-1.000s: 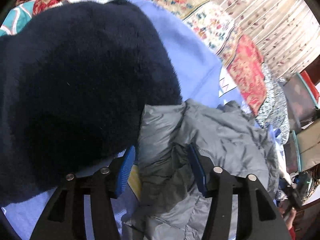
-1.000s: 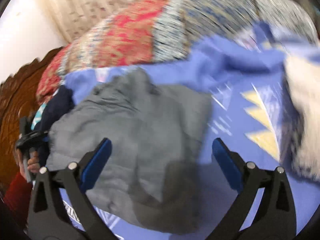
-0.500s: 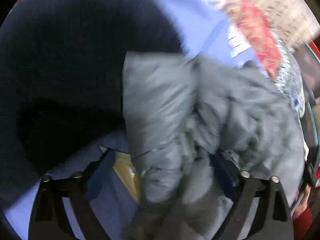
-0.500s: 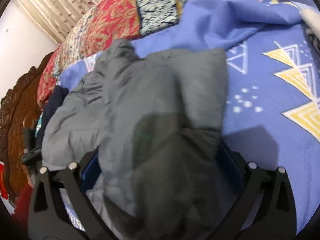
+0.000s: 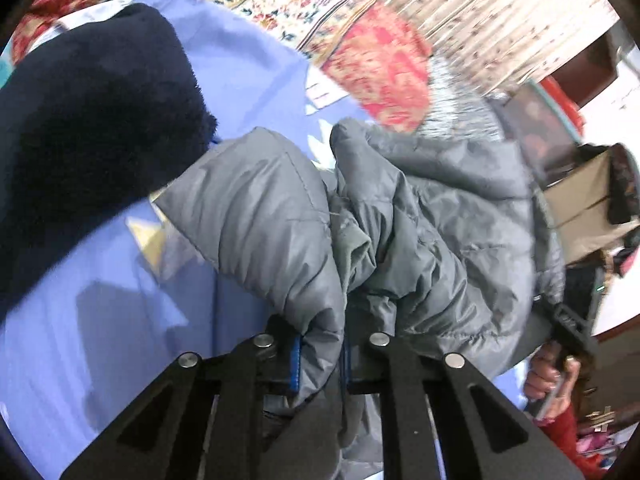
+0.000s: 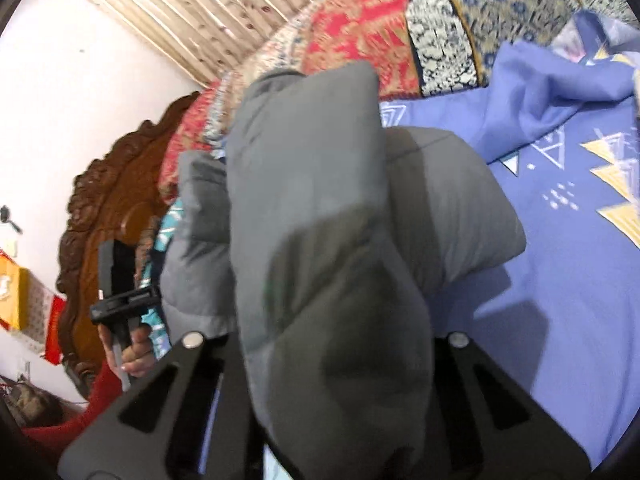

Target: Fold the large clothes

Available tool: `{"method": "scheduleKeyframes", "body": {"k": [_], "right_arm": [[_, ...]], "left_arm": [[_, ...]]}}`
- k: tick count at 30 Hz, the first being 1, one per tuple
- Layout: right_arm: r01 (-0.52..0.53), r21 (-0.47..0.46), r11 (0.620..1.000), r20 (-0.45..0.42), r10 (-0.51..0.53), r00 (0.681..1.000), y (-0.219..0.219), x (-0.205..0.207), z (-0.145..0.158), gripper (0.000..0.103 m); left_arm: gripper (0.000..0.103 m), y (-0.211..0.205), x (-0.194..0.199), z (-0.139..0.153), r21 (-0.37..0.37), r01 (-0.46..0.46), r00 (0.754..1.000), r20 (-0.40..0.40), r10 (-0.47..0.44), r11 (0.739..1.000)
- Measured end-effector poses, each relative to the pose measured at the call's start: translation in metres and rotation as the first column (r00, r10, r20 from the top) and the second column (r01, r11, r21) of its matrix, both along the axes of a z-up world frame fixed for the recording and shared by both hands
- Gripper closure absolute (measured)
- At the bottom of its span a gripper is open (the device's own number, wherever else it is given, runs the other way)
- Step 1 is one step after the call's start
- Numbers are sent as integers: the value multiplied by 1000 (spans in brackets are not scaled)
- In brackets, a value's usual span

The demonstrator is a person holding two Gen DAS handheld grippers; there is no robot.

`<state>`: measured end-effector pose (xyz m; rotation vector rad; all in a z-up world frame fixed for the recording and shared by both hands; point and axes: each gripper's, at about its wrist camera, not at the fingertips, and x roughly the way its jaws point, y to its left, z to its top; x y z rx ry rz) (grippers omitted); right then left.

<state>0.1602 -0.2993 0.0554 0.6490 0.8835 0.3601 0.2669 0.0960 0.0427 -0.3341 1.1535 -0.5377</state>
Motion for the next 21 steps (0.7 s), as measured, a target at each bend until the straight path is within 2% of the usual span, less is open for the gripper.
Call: {"method": "scheduleKeyframes", "body": {"k": [4, 7, 8, 11, 12, 14, 15, 18, 21], "right_arm": [[-3, 37, 999, 2, 2, 1000, -9, -75, 16, 90], [10, 64, 998, -18, -9, 1000, -15, -136, 2, 90], [21, 53, 998, -40, -18, 999, -13, -154, -10, 90], [76, 73, 994, -134, -65, 989, -11, -186, -64, 88], [104, 29, 994, -177, -97, 979, -8, -192, -83, 83], [172, -46, 984, -243, -178, 954, -9, -199, -109, 48], [227, -78, 971, -242, -239, 940, -13, -204, -111, 28], [324, -103, 940, -169, -338, 926, -33, -218, -83, 23], [410, -233, 882, -7, -424, 906, -36, -230, -23, 23]], "left_arm": [[66, 25, -79, 25, -30, -17, 999, 28, 18, 999], [66, 47, -127, 19, -10, -33, 999, 37, 33, 999], [66, 51, -139, 15, 14, -40, 998, 40, 39, 999], [63, 66, -176, -26, 80, -63, 998, -5, 64, 995], [62, 64, -180, -47, 124, -70, 997, -35, 75, 990], [55, 61, -183, -81, 228, -82, 994, -53, 96, 970], [51, 63, -184, -90, 240, -96, 993, -43, 110, 966], [44, 78, -186, -91, 183, -131, 989, -49, 142, 974], [40, 87, -186, -88, 137, -141, 988, -41, 147, 981]]}}
